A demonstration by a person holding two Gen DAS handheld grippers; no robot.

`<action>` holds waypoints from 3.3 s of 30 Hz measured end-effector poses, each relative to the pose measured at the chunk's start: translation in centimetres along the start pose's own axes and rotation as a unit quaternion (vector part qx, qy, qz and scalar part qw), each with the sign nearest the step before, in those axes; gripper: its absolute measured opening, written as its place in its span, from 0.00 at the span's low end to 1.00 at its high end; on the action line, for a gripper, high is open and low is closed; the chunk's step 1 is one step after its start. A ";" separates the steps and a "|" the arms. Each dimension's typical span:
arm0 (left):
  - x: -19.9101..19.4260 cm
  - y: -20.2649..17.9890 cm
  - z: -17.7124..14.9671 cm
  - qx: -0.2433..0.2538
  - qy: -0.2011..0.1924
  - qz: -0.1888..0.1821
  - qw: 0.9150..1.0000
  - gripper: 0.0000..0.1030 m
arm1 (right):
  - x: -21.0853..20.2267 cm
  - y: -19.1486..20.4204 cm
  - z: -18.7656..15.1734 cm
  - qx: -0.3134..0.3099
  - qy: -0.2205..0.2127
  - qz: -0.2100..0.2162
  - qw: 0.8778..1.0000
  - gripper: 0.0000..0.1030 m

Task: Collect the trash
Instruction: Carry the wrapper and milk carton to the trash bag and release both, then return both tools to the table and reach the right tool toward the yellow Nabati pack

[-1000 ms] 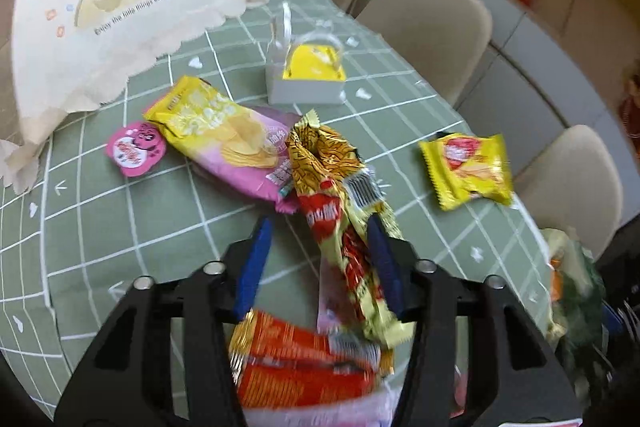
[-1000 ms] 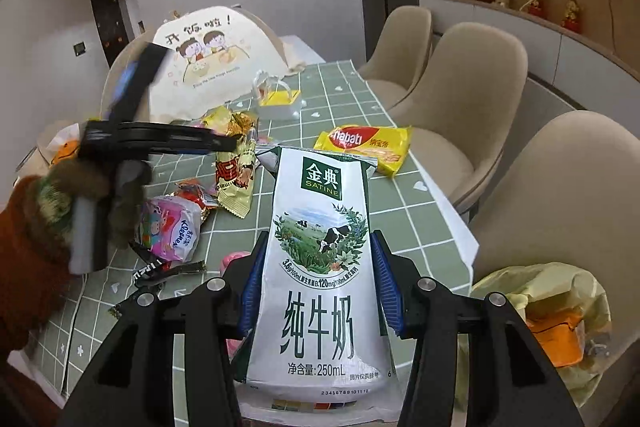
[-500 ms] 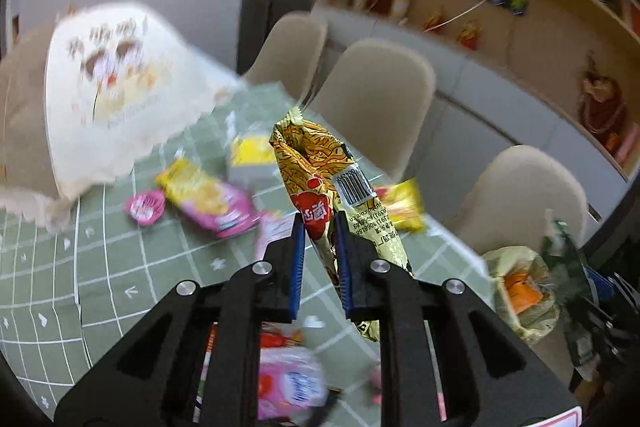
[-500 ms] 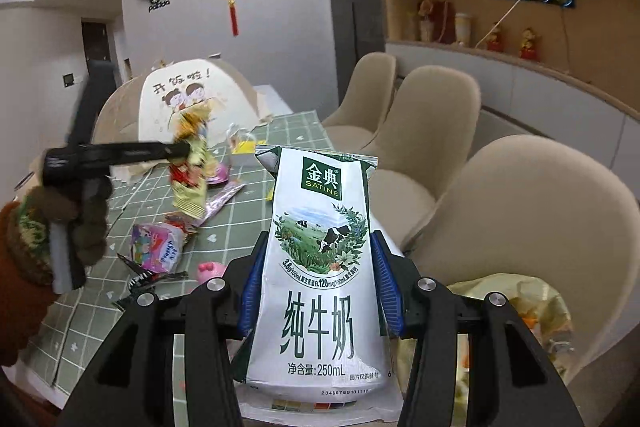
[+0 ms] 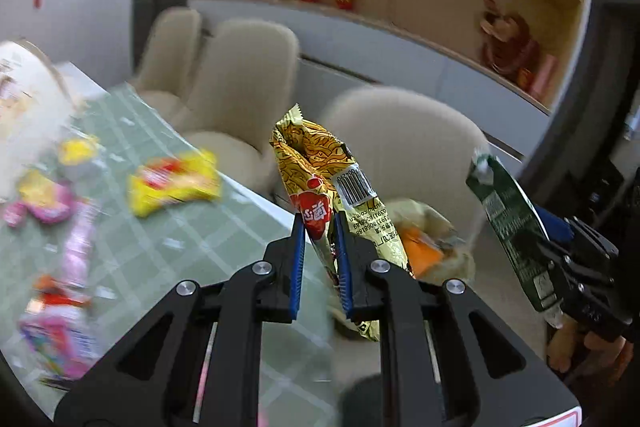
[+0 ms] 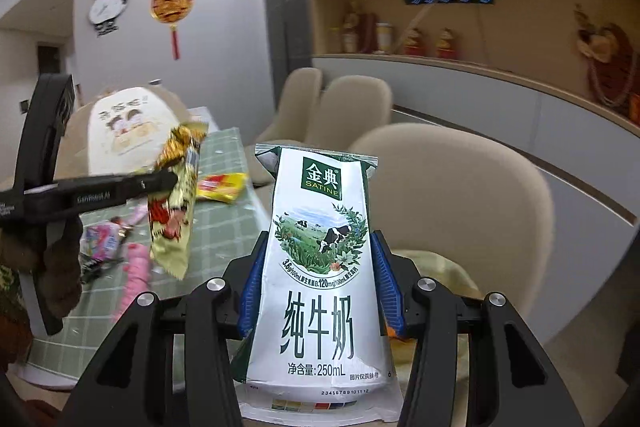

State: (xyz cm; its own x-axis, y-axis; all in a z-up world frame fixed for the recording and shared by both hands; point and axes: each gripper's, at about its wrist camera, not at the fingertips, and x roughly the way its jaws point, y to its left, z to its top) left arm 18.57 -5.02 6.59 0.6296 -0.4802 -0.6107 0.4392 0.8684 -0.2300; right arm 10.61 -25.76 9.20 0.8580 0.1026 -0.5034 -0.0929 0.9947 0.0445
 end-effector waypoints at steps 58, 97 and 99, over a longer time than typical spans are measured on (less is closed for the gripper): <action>5.3 0.6 -2.4 -0.014 0.137 -0.026 0.990 0.38 | 20.8 -8.7 -9.1 0.084 0.240 -0.043 0.966 0.45; -10.9 30.4 -3.7 -0.234 -0.062 0.145 0.959 0.47 | 10.6 15.5 -1.7 -0.053 0.102 0.067 0.991 0.56; -10.3 31.5 -3.6 -0.239 -0.050 0.134 0.960 0.47 | 9.8 16.2 -1.6 -0.052 0.094 0.057 0.993 0.56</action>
State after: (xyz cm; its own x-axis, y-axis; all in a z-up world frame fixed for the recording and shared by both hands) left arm 23.62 27.71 2.91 0.7481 -0.2207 -0.6258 -0.0762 0.9082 -0.4115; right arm 16.67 -8.70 3.58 0.7307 0.2018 -0.6522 -0.2446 0.9693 0.0258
